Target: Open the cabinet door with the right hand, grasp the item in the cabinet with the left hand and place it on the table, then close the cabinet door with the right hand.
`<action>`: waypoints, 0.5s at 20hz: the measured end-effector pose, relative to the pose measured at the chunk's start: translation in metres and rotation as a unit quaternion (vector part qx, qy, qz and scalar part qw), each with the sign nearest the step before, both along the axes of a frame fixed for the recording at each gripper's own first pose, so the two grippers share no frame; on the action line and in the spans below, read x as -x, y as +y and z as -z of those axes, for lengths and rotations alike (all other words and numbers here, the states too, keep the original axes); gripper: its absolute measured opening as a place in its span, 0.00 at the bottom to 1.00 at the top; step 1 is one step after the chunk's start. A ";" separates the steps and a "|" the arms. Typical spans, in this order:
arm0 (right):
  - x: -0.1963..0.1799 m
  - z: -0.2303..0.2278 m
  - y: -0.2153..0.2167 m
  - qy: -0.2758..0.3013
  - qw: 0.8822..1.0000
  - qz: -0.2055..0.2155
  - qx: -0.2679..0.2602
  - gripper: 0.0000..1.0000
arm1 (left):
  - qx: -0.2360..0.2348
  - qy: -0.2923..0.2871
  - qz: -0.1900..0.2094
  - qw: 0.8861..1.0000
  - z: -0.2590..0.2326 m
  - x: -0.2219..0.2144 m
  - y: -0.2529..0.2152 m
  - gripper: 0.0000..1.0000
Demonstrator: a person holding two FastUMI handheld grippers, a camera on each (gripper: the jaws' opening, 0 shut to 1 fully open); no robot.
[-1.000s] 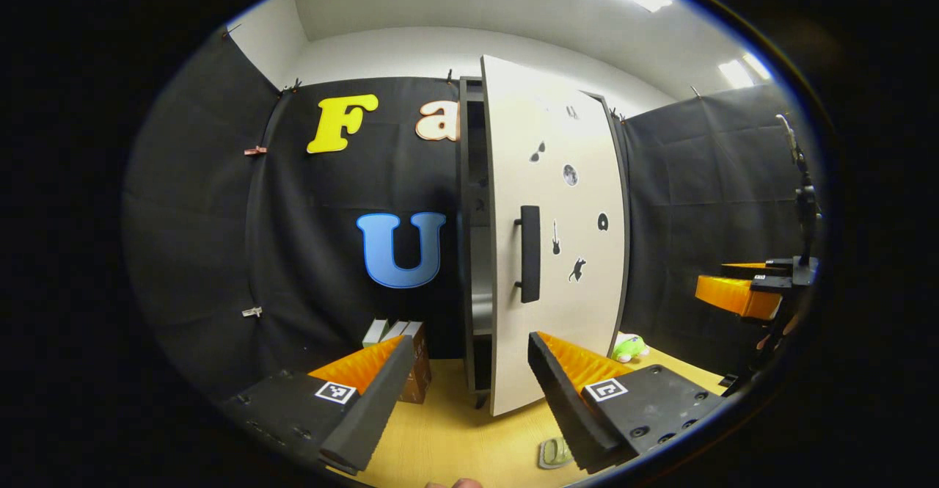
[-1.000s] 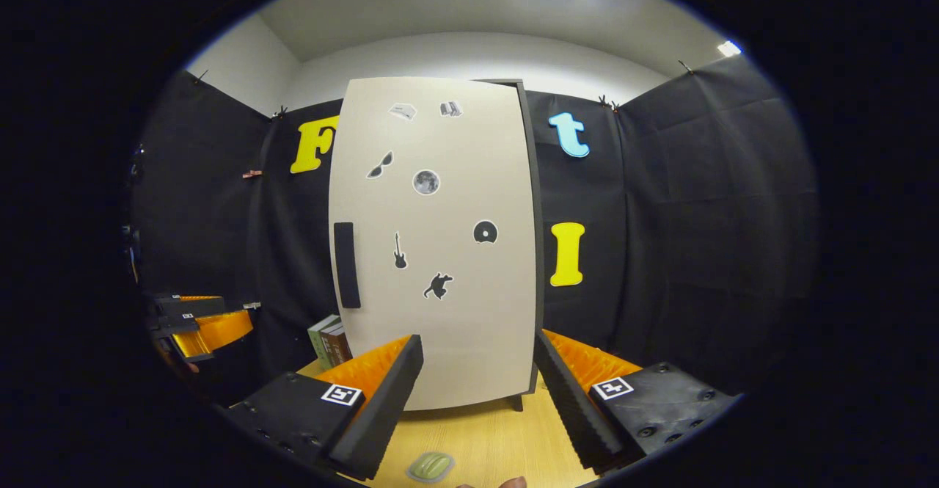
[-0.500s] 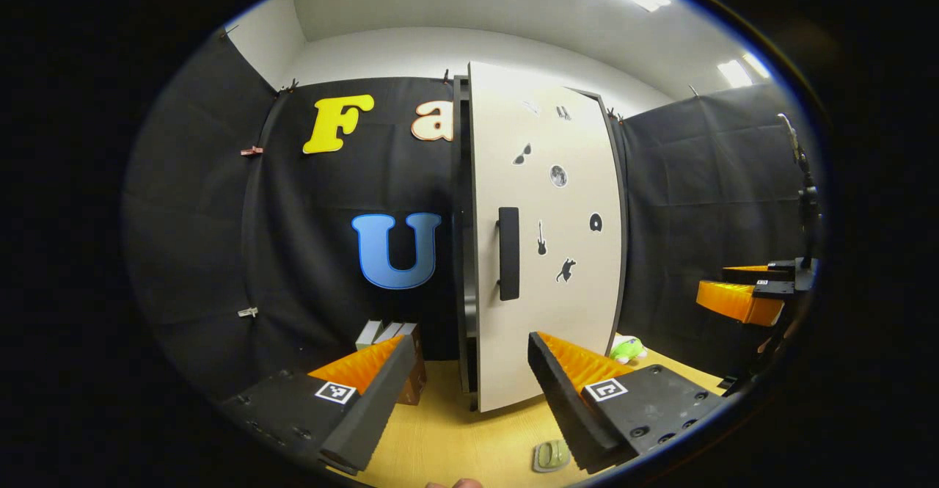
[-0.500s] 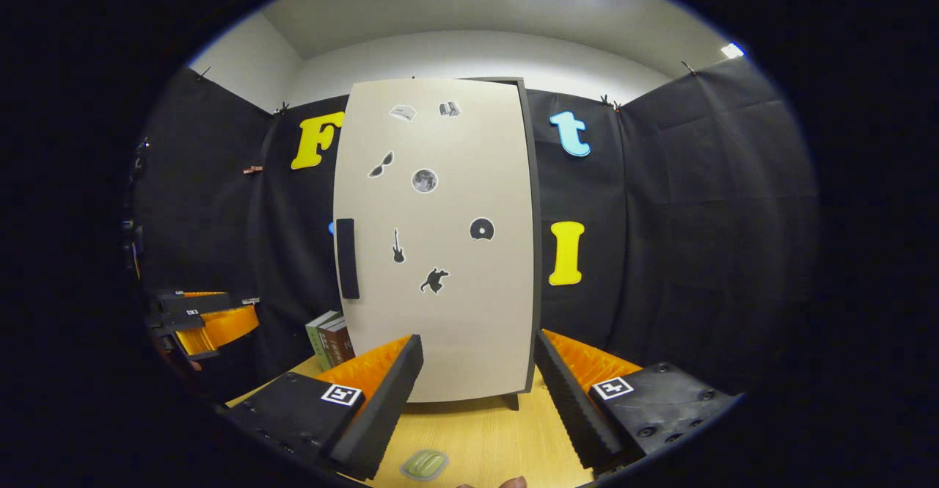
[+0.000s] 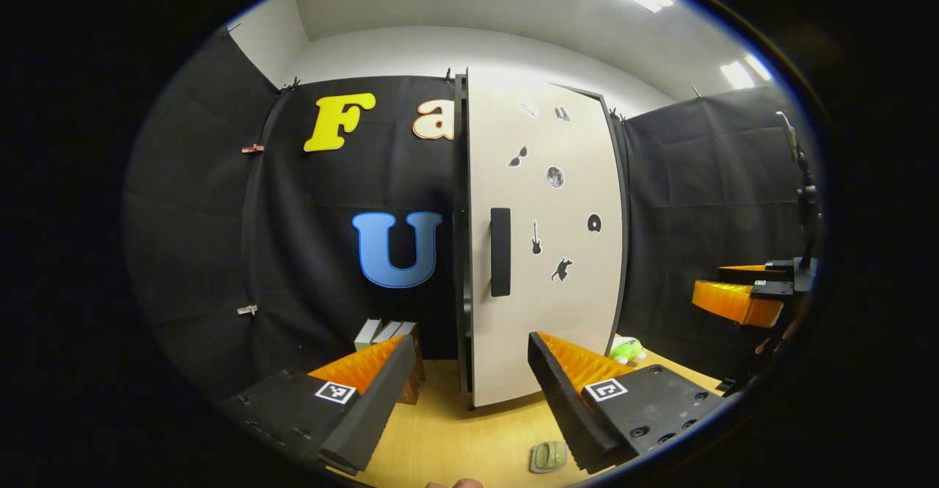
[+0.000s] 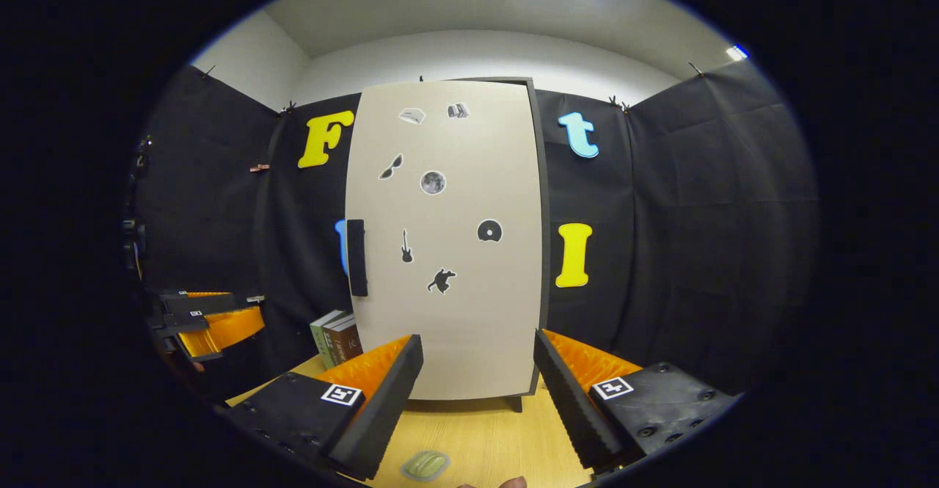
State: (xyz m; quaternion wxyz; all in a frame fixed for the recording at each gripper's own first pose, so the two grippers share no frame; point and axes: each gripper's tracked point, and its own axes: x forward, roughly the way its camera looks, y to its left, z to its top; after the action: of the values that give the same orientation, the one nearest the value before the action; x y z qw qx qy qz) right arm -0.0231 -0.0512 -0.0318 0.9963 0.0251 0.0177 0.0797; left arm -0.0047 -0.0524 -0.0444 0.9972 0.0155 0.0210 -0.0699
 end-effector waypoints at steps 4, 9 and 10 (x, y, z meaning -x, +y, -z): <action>0.002 0.003 0.000 0.004 1.000 0.001 -0.001 0.98 | 0.001 0.001 -0.001 1.000 0.000 0.002 0.001 0.97; 0.005 0.004 -0.002 0.004 1.000 0.005 -0.003 0.98 | 0.000 0.002 -0.002 1.000 0.000 0.004 0.003 0.97; 0.005 0.005 -0.003 0.004 1.000 0.005 -0.003 0.98 | 0.001 0.002 -0.002 1.000 0.001 0.004 0.002 0.97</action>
State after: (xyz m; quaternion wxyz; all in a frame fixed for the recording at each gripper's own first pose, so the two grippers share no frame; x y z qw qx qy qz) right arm -0.0284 -0.0539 -0.0364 0.9965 0.0287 0.0214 0.0749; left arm -0.0089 -0.0500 -0.0451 0.9973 0.0144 0.0231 -0.0682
